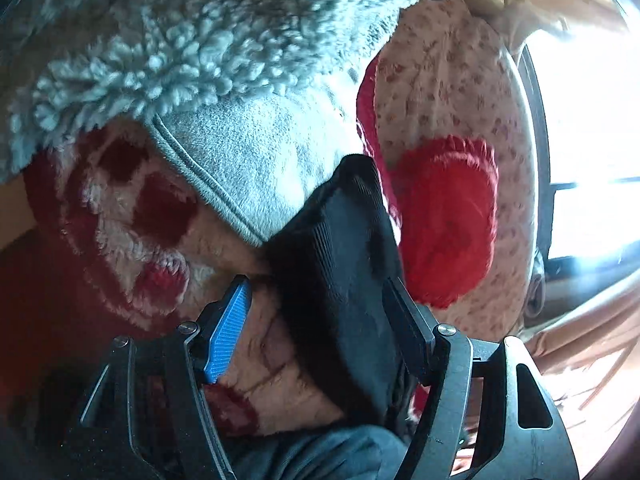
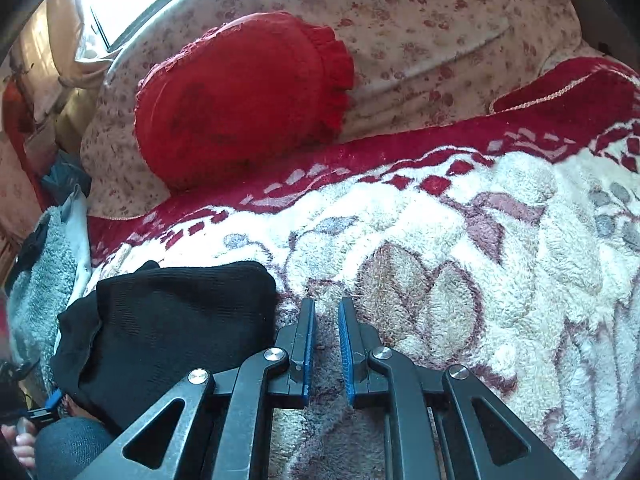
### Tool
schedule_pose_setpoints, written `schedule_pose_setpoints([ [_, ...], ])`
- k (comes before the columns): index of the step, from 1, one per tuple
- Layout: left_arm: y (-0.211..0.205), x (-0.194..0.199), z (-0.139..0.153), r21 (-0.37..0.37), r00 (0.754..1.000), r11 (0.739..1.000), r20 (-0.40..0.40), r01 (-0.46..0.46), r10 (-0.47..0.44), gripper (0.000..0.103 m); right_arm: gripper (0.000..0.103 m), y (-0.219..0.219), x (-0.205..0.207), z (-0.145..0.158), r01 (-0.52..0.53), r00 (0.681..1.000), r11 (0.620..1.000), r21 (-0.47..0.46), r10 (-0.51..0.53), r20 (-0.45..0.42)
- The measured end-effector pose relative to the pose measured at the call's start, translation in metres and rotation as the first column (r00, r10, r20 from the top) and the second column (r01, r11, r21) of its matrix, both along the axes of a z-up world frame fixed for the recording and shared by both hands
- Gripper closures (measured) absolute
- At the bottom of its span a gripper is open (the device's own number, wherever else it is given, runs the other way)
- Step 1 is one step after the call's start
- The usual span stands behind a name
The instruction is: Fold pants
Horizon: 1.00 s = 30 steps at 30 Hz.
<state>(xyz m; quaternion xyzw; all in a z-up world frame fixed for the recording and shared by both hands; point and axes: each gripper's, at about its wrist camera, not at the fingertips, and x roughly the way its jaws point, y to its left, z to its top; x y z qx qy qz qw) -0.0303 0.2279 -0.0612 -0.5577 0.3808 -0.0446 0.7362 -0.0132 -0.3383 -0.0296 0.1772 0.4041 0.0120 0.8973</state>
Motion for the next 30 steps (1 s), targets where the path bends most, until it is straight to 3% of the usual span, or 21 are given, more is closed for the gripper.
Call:
schedule_pose_setpoints([
  [5, -0.004, 0.004, 0.005, -0.031, 0.997, 0.999, 0.065, 0.034, -0.032, 0.036, 0.092, 0.007, 0.0, -0.001, -0.017, 1.0, 0.999, -0.043, 0.018, 0.007],
  [7, -0.003, 0.0, 0.007, 0.004, 0.997, 1.0, 0.07, 0.021, -0.021, 0.036, 0.091, 0.007, 0.0, -0.001, -0.019, 1.0, 0.999, -0.046, 0.019, 0.008],
  [9, 0.0, 0.001, 0.003, 0.059, 1.0, 0.998, 0.017, -0.021, 0.02, 0.037, 0.091, 0.007, 0.0, -0.001, -0.018, 1.0, 0.999, -0.045, 0.019, 0.008],
  [10, 0.002, -0.001, -0.003, 0.057, 0.999, 0.997, -0.01, -0.043, 0.043, 0.049, 0.091, 0.007, 0.0, -0.001, -0.019, 1.0, 0.999, -0.046, 0.019, 0.009],
  [12, 0.005, -0.005, -0.009, 0.044, 0.998, 0.997, -0.025, -0.057, 0.058, 0.057, 0.09, 0.007, 0.0, -0.001, -0.02, 1.0, 0.999, -0.049, 0.02, 0.008],
  [14, 0.005, -0.006, -0.005, 0.081, 0.998, 0.996, -0.033, -0.045, 0.048, 0.078, 0.09, 0.009, 0.001, -0.002, -0.024, 1.0, 0.998, -0.056, 0.025, 0.01],
  [17, 0.002, -0.002, 0.002, 0.137, 0.999, 0.99, -0.038, -0.026, 0.032, 0.091, 0.089, 0.009, 0.001, -0.002, -0.026, 1.0, 0.998, -0.061, 0.027, 0.01],
  [23, -0.025, 0.005, 0.032, 0.373, 0.998, 0.927, 0.03, 0.038, -0.053, 0.09, 0.088, 0.01, 0.001, -0.002, -0.028, 1.0, 0.998, -0.061, 0.028, 0.011],
  [25, -0.029, 0.01, 0.032, 0.411, 0.997, 0.91, 0.032, 0.056, -0.075, 0.09, 0.088, 0.01, 0.001, -0.002, -0.028, 1.0, 0.998, -0.063, 0.029, 0.011],
  [28, -0.025, 0.018, 0.024, 0.4, 0.998, 0.915, 0.022, 0.052, -0.067, 0.09, 0.088, 0.01, 0.001, -0.002, -0.028, 1.0, 0.998, -0.06, 0.028, 0.011],
  [30, -0.027, 0.017, 0.026, 0.424, 0.996, 0.904, 0.03, 0.06, -0.08, 0.09, 0.088, 0.01, 0.001, -0.002, -0.027, 1.0, 0.998, -0.061, 0.028, 0.011],
])
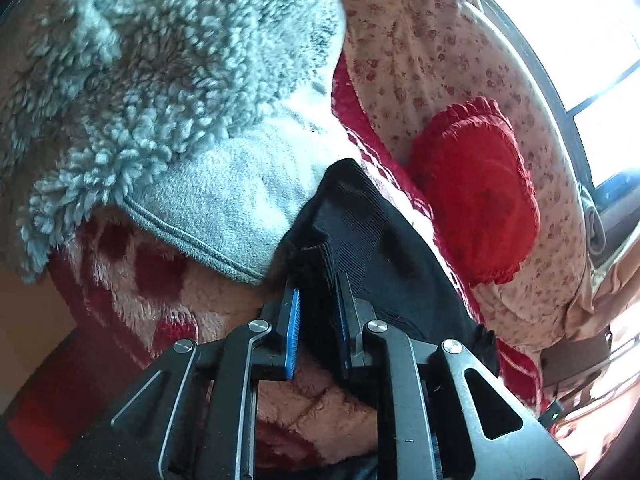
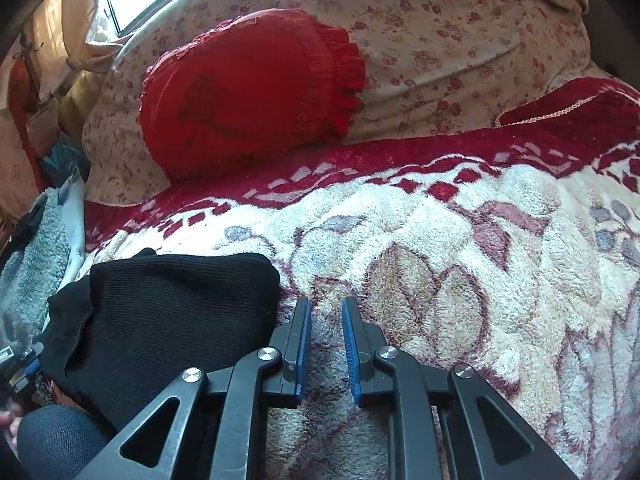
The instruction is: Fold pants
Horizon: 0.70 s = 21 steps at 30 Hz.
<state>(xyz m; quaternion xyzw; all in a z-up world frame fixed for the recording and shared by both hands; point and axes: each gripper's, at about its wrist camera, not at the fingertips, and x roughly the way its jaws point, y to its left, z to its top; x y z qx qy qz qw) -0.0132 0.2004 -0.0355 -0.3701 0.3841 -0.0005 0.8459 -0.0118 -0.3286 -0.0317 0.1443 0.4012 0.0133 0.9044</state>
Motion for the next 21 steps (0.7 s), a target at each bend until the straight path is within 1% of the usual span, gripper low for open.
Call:
schedule_pose_setpoints([
  [1, -0.002, -0.004, 0.005, 0.031, 1.0, 0.999, 0.01, 0.011, -0.011, 0.092, 0.088, 0.0, 0.0, 0.0, 0.0, 1.0, 1.0, 0.0, 0.0, 0.0],
  [4, -0.022, -0.009, 0.031, 0.165, 0.993, 0.985, 0.09, 0.056, -0.071, 0.093, 0.088, 0.0, 0.0, 0.0, 0.0, 1.0, 1.0, 0.001, 0.0, -0.001],
  [5, -0.032, -0.011, 0.043, 0.218, 0.986, 0.973, 0.125, 0.078, -0.107, 0.093, 0.088, -0.001, 0.0, 0.0, -0.001, 1.0, 1.0, 0.002, 0.001, -0.001],
  [7, -0.056, -0.016, 0.067, 0.328, 0.961, 0.937, 0.197, 0.122, -0.194, 0.093, 0.088, -0.001, 0.0, 0.0, 0.0, 1.0, 1.0, 0.009, 0.0, -0.003],
  [8, -0.071, -0.018, 0.078, 0.382, 0.942, 0.912, 0.226, 0.148, -0.248, 0.093, 0.088, -0.001, 0.0, 0.0, 0.001, 1.0, 1.0, 0.015, -0.001, -0.004],
  [10, -0.1, -0.019, 0.094, 0.462, 0.896, 0.86, 0.257, 0.215, -0.362, 0.093, 0.088, -0.002, 0.0, 0.0, 0.004, 1.0, 1.0, 0.025, -0.004, -0.006],
  [11, -0.119, -0.02, 0.102, 0.511, 0.86, 0.821, 0.267, 0.256, -0.435, 0.093, 0.088, -0.001, 0.0, 0.0, 0.005, 1.0, 1.0, 0.028, -0.005, -0.007],
  [12, -0.129, -0.021, 0.106, 0.53, 0.84, 0.801, 0.268, 0.281, -0.472, 0.093, 0.088, -0.002, 0.0, 0.0, 0.005, 1.0, 1.0, 0.029, -0.005, -0.008],
  [14, -0.159, -0.019, 0.113, 0.577, 0.782, 0.741, 0.262, 0.342, -0.565, 0.093, 0.088, -0.003, 0.0, 0.0, 0.006, 1.0, 0.999, 0.035, -0.006, -0.009],
  [15, -0.168, -0.018, 0.115, 0.589, 0.763, 0.722, 0.256, 0.363, -0.593, 0.093, 0.088, -0.004, 0.0, 0.0, 0.008, 1.0, 0.999, 0.045, -0.007, -0.01],
  [16, -0.184, -0.015, 0.116, 0.604, 0.73, 0.686, 0.237, 0.406, -0.641, 0.093, 0.088, -0.005, 0.0, 0.0, 0.009, 1.0, 0.999, 0.052, -0.008, -0.011],
  [18, -0.203, -0.008, 0.118, 0.615, 0.702, 0.651, 0.211, 0.446, -0.68, 0.093, 0.088, -0.007, -0.001, 0.0, 0.014, 1.0, 0.997, 0.073, -0.013, -0.014],
  [21, -0.236, -0.002, 0.121, 0.632, 0.645, 0.587, 0.175, 0.505, -0.744, 0.093, 0.088, -0.01, -0.002, 0.001, 0.019, 1.0, 0.995, 0.102, -0.017, -0.02],
])
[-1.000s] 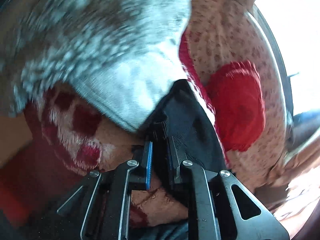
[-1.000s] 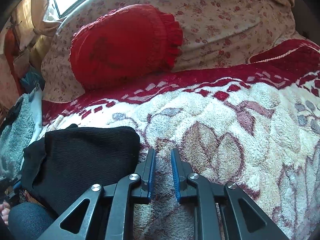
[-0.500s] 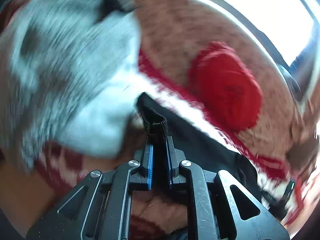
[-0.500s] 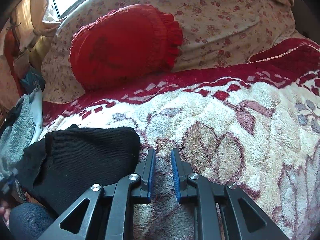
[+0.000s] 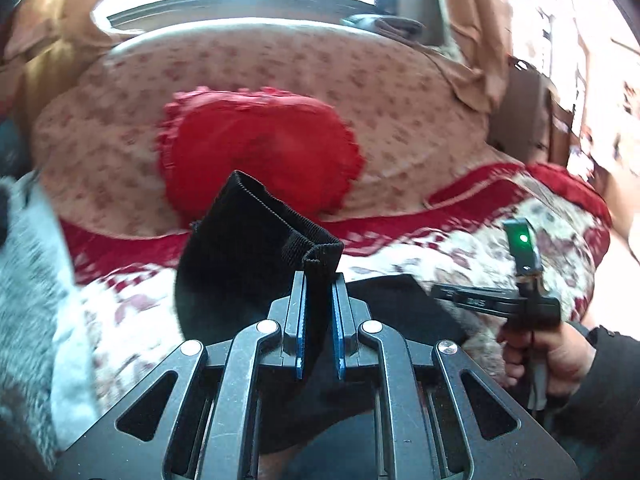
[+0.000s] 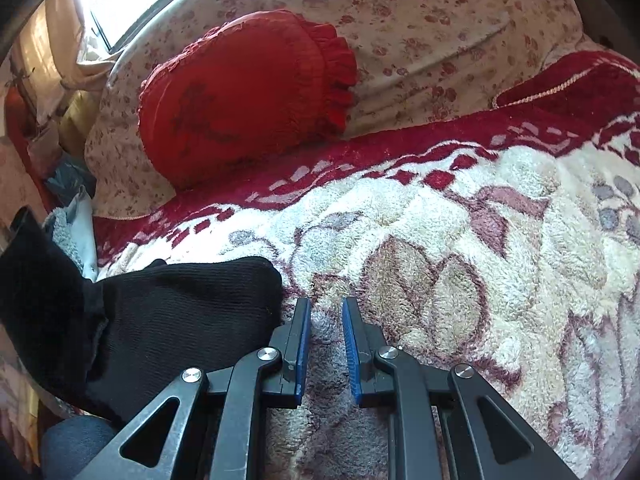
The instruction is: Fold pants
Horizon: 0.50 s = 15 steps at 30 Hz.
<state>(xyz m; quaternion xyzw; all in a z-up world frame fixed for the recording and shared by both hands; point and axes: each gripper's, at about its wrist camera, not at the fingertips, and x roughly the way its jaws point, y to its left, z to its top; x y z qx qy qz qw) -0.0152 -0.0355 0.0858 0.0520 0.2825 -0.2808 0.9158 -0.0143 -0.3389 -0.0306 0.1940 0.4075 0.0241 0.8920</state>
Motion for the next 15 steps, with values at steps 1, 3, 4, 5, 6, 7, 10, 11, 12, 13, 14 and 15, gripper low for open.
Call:
schedule_pose_setpoints([
  [1, -0.011, -0.001, 0.003, 0.013, 1.0, 1.0, -0.001, 0.023, -0.023, 0.093, 0.088, -0.001, -0.001, 0.001, 0.004, 1.0, 1.0, 0.009, -0.004, -0.002],
  [3, -0.028, -0.001, 0.006, 0.034, 0.998, 0.997, -0.007, 0.067, -0.067, 0.093, 0.088, -0.006, -0.004, 0.005, 0.025, 1.0, 0.999, 0.029, -0.025, 0.003],
  [4, -0.04, -0.001, 0.007, 0.054, 0.995, 0.994, -0.018, 0.096, -0.095, 0.093, 0.088, -0.009, -0.007, 0.007, 0.042, 0.999, 0.999, 0.033, -0.042, 0.011],
  [5, -0.053, -0.003, 0.008, 0.082, 0.992, 0.989, -0.026, 0.122, -0.121, 0.093, 0.088, -0.014, -0.01, 0.01, 0.065, 0.998, 0.997, 0.039, -0.066, 0.021],
  [6, -0.068, -0.007, 0.007, 0.119, 0.988, 0.981, -0.032, 0.155, -0.152, 0.093, 0.088, -0.02, -0.014, 0.011, 0.09, 0.995, 0.995, 0.051, -0.092, 0.027],
  [7, -0.078, -0.01, 0.006, 0.138, 0.985, 0.975, -0.036, 0.174, -0.17, 0.093, 0.088, -0.024, -0.016, 0.011, 0.11, 0.993, 0.992, 0.059, -0.112, 0.027],
  [10, -0.108, -0.021, -0.006, 0.209, 0.97, 0.947, -0.073, 0.243, -0.233, 0.093, 0.088, -0.043, -0.019, 0.004, 0.19, 0.982, 0.976, 0.107, -0.19, -0.01],
  [11, -0.12, -0.022, -0.012, 0.231, 0.965, 0.937, -0.092, 0.261, -0.246, 0.093, 0.088, -0.047, -0.018, 0.0, 0.208, 0.978, 0.969, 0.131, -0.206, -0.029],
  [12, -0.128, -0.023, -0.018, 0.243, 0.961, 0.931, -0.112, 0.272, -0.251, 0.093, 0.088, -0.052, -0.019, -0.004, 0.225, 0.974, 0.96, 0.167, -0.22, -0.047],
  [13, -0.132, -0.025, -0.022, 0.253, 0.959, 0.926, -0.126, 0.279, -0.254, 0.093, 0.088, -0.054, -0.018, -0.005, 0.229, 0.973, 0.956, 0.181, -0.224, -0.049],
  [14, -0.14, -0.025, -0.029, 0.273, 0.956, 0.918, -0.144, 0.287, -0.256, 0.093, 0.088, -0.055, -0.018, -0.005, 0.231, 0.973, 0.955, 0.185, -0.226, -0.049],
  [15, -0.148, -0.025, -0.036, 0.295, 0.953, 0.909, -0.163, 0.294, -0.256, 0.093, 0.088, -0.054, -0.018, -0.004, 0.229, 0.973, 0.956, 0.181, -0.224, -0.047],
])
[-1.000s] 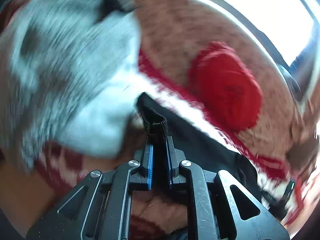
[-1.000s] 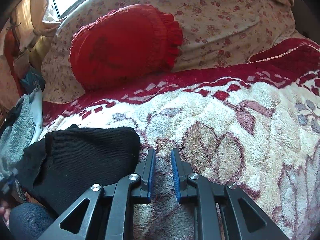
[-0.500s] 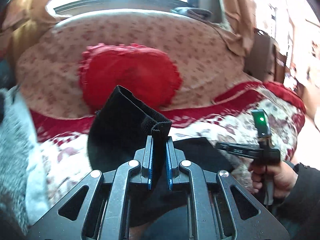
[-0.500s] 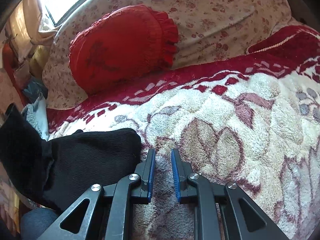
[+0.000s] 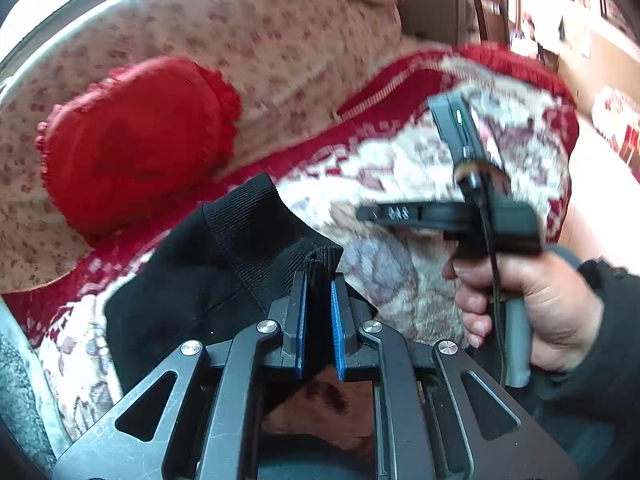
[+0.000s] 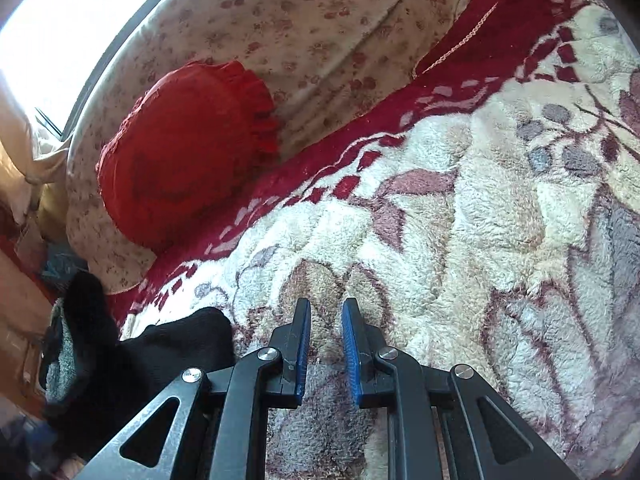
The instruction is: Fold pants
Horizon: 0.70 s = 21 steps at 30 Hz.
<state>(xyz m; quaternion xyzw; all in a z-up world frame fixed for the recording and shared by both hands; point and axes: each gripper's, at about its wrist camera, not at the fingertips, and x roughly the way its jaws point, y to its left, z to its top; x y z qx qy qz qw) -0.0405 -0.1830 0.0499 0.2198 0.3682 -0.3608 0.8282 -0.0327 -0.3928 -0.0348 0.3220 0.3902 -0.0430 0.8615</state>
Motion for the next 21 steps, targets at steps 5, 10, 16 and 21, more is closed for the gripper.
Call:
schedule_pose_setpoints([
  [5, -0.019, 0.01, -0.023, 0.069, 0.994, 0.998, -0.108, -0.015, 0.022, 0.09, 0.088, 0.0, 0.001, -0.001, -0.006, 1.0, 1.0, 0.007, 0.006, -0.002],
  [10, 0.0, 0.013, -0.018, -0.126, 0.93, 0.992, -0.367, -0.013, -0.034, 0.085, 0.088, -0.003, 0.002, -0.003, -0.01, 1.0, 1.0, 0.009, 0.01, 0.001],
  [16, 0.089, 0.0, 0.03, -0.3, 0.951, 0.943, -0.306, -0.146, 0.05, 0.085, 0.088, 0.01, -0.015, 0.032, -0.042, 0.988, 0.996, -0.081, 0.054, 0.147],
  [21, 0.154, 0.013, 0.022, -0.275, 0.944, 0.932, -0.293, -0.236, 0.152, 0.085, 0.088, 0.075, -0.046, 0.084, -0.346, 0.831, 0.909, -0.233, 0.412, 0.374],
])
